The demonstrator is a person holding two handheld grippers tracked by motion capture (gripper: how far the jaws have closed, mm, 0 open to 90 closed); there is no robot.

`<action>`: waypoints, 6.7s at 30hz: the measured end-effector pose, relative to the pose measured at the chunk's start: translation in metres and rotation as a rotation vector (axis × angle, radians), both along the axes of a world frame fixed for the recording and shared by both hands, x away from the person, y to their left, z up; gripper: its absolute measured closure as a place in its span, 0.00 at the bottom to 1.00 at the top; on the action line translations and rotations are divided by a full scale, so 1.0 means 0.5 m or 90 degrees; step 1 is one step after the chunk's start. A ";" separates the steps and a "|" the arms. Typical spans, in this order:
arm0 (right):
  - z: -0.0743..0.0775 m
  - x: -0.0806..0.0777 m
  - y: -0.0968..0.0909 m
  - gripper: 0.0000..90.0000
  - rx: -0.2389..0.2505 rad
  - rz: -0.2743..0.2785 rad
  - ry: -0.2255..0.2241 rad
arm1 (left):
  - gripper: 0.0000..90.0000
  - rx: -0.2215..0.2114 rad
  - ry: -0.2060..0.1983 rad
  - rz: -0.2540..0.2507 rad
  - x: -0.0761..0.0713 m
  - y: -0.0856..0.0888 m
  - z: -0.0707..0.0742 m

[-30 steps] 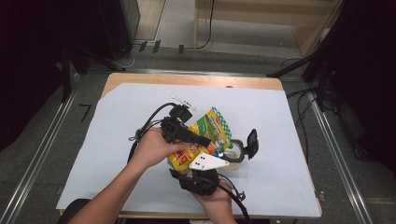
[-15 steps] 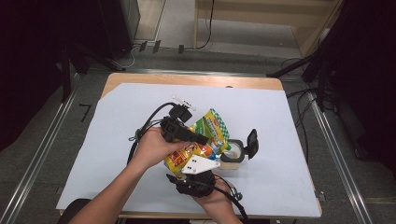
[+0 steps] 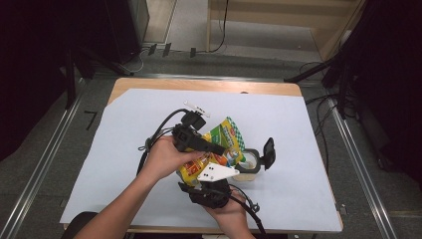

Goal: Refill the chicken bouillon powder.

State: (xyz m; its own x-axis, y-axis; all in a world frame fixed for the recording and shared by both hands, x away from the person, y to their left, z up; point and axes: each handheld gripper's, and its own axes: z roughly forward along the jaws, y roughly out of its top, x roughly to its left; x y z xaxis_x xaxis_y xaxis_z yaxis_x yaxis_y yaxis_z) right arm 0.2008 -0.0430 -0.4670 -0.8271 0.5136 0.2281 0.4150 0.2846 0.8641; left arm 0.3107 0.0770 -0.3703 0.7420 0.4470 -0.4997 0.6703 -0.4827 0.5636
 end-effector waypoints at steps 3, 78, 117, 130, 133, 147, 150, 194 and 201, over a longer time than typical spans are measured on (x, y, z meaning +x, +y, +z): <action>0.004 0.001 -0.006 0.73 0.029 -0.011 0.005 | 0.78 -0.015 -0.009 0.001 -0.002 0.004 0.007; 0.017 0.009 -0.002 0.74 -0.004 -0.005 -0.022 | 0.78 0.009 0.016 0.014 0.030 -0.007 0.012; 0.035 0.017 -0.001 0.76 0.023 -0.007 -0.001 | 0.88 0.004 -0.012 0.038 0.026 -0.021 0.044; 0.034 0.026 -0.003 0.75 0.010 -0.008 -0.007 | 0.88 -0.002 0.006 0.034 0.039 -0.021 0.040; 0.036 0.026 -0.002 0.75 0.007 -0.006 -0.008 | 0.88 -0.006 0.004 0.037 0.040 -0.018 0.042; 0.038 0.035 0.004 0.75 0.004 -0.003 -0.011 | 0.88 -0.009 0.001 0.045 0.045 -0.009 0.043; 0.039 0.035 0.005 0.75 0.004 -0.002 -0.012 | 0.88 -0.011 0.001 0.046 0.045 -0.008 0.044; 0.035 0.034 0.006 0.76 0.007 -0.005 -0.009 | 0.85 0.003 -0.007 0.042 0.033 -0.016 0.050; 0.035 0.034 0.006 0.76 0.006 -0.006 -0.010 | 0.85 0.003 -0.011 0.041 0.032 -0.016 0.051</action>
State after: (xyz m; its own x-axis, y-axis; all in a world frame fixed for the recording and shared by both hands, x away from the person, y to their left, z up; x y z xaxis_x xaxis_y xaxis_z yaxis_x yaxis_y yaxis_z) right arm 0.2177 -0.0402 -0.4494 -0.8255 0.5196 0.2203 0.4048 0.2730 0.8727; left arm 0.3266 0.0688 -0.3449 0.7198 0.4966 -0.4851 0.6906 -0.4411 0.5731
